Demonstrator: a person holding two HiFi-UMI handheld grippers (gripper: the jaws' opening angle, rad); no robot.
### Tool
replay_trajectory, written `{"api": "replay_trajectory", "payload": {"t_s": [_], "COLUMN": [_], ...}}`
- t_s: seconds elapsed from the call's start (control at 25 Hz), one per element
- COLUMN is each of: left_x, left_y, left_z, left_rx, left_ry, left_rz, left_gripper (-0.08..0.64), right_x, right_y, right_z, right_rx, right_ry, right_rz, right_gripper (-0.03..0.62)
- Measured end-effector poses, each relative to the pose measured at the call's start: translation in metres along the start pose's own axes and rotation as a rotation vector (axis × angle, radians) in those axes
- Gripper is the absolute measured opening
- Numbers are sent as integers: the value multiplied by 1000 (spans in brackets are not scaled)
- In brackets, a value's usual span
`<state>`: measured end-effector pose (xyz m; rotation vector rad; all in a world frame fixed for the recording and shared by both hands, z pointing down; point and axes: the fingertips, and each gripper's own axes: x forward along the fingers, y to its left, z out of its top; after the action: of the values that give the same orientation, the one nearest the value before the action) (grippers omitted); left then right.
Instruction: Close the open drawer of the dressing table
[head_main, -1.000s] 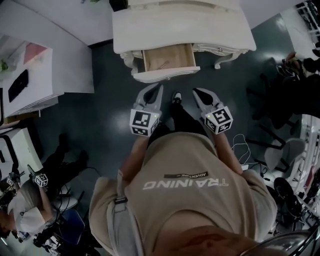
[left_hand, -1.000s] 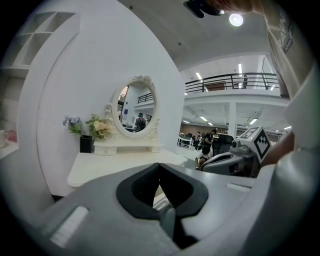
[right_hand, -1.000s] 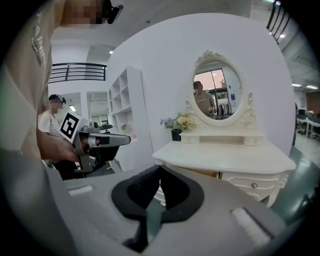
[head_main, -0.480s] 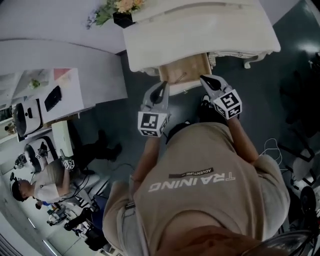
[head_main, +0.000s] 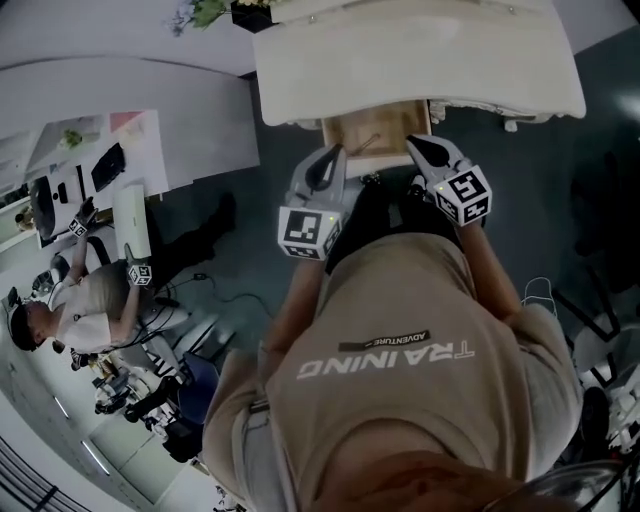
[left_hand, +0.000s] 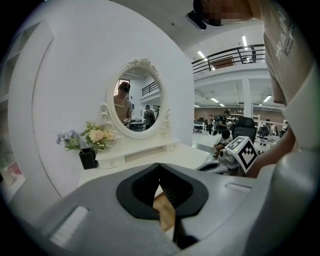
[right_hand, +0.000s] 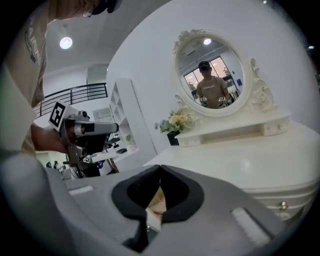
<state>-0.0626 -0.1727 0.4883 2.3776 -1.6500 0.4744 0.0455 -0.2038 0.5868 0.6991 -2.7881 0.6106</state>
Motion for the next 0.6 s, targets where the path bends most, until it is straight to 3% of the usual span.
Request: {"api": "replay_trajectory", "payload": {"t_s": [0.16, 0.36, 0.6], "left_x": [7, 25, 30], "left_y": [12, 7, 40], "left_z": [-3, -25, 3], "left_rx": [-8, -29, 3], "left_ry": [1, 17, -65], "left_rz": [-11, -84, -134], "left_gripper": [-3, -3, -3], "right_x": [9, 6, 32], "right_y": [-3, -4, 9], "right_z": [2, -8, -6], "right_rx": [35, 27, 21], "right_ry": [-4, 21, 74], "right_rz": [-13, -60, -81], "right_gripper": [5, 5, 5]}}
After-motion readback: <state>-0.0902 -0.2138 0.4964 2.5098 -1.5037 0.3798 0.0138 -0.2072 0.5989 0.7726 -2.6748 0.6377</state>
